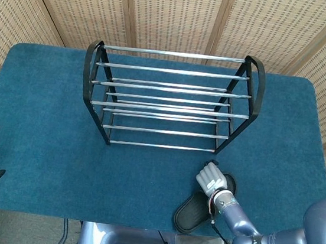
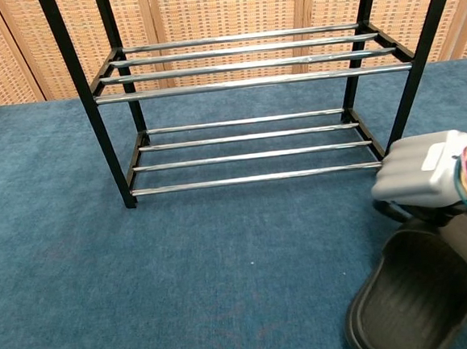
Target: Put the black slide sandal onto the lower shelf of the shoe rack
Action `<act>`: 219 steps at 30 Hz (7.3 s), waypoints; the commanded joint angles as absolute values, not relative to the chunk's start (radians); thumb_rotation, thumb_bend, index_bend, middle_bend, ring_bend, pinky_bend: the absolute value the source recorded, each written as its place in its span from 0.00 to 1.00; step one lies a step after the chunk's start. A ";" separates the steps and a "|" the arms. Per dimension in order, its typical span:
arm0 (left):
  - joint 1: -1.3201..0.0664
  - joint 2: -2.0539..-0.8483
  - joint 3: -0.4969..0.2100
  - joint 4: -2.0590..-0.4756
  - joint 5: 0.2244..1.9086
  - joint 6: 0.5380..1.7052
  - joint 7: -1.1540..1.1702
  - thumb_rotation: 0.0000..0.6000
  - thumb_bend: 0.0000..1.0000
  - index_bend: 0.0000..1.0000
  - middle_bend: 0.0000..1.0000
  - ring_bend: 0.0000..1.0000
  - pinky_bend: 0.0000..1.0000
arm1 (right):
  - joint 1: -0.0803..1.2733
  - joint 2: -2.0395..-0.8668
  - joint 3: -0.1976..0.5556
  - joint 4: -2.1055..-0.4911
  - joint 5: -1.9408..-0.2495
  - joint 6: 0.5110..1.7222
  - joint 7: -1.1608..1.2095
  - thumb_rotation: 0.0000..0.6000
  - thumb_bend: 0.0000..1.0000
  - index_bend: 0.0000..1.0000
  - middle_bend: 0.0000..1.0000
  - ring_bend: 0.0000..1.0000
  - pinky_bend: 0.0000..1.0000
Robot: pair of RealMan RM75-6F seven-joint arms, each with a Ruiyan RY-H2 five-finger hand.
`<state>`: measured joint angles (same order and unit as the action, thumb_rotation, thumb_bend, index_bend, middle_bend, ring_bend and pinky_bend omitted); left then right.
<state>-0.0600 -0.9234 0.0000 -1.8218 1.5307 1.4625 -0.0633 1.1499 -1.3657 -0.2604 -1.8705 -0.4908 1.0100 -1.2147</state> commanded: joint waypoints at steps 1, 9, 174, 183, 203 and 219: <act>-0.062 -0.927 0.001 -1.824 1.530 1.460 -0.055 1.00 0.24 0.00 0.00 0.00 0.00 | 1.150 -1.338 -0.285 -1.878 -0.450 1.011 -1.218 1.00 1.00 0.40 0.44 0.23 0.27; -0.064 -0.931 0.004 -1.832 1.533 1.456 -0.031 1.00 0.24 0.00 0.00 0.00 0.00 | 1.154 -1.260 -0.314 -1.921 -0.386 1.009 -1.191 1.00 1.00 0.40 0.44 0.24 0.23; -0.161 -0.936 -0.040 -1.817 1.340 1.274 -0.007 1.00 0.24 0.00 0.00 0.00 0.00 | 1.147 -1.536 -0.172 -0.950 -2.139 1.052 0.035 1.00 0.70 0.52 0.49 0.47 0.50; -0.165 -0.932 -0.041 -1.811 1.333 1.265 -0.023 1.00 0.24 0.00 0.00 0.00 0.00 | 1.196 -1.593 -0.175 -0.840 -2.126 1.041 0.054 1.00 0.73 0.52 0.48 0.47 0.50; -0.180 -0.930 -0.039 -1.799 1.331 1.236 -0.041 1.00 0.24 0.00 0.00 0.00 0.00 | 1.241 -1.651 -0.189 -0.733 -2.063 0.990 0.079 1.00 0.74 0.52 0.44 0.43 0.49; -0.181 -0.927 -0.033 -1.802 1.339 1.237 -0.045 1.00 0.24 0.00 0.00 0.00 0.00 | 1.219 -1.663 -0.135 -0.778 -1.949 0.871 -0.180 1.00 0.26 0.05 0.00 0.00 0.01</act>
<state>-0.1808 -0.9275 -0.0333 -1.8024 1.3393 1.2372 -0.0447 1.2308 -1.6689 -0.1640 -0.7429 -1.9930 0.9271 -0.0969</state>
